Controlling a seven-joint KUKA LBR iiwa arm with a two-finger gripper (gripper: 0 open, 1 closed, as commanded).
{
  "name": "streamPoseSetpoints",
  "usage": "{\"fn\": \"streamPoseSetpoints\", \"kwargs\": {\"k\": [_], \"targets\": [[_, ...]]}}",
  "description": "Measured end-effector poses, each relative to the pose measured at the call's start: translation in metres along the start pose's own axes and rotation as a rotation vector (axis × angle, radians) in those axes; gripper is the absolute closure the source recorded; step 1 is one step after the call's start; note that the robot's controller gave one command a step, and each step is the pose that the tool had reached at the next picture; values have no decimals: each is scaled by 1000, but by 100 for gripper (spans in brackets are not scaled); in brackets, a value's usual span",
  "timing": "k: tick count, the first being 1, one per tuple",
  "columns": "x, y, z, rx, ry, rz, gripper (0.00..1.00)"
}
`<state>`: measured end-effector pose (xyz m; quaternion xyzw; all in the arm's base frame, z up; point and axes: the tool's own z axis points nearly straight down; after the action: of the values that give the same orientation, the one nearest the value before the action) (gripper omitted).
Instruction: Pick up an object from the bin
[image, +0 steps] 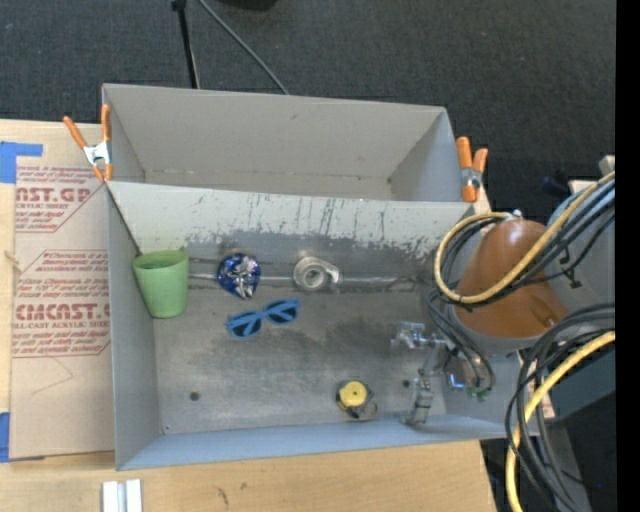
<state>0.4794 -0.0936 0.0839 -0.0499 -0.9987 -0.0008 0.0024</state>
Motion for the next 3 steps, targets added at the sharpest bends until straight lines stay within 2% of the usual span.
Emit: {"fn": "streamPoseSetpoints", "kwargs": {"k": [1, 2, 3], "targets": [[-2, 74, 14, -1, -10, -119, 0], [0, 70, 14, 2, -5, -113, 100], [-15, 94, -116, 1, -12, -140, 100]]}}
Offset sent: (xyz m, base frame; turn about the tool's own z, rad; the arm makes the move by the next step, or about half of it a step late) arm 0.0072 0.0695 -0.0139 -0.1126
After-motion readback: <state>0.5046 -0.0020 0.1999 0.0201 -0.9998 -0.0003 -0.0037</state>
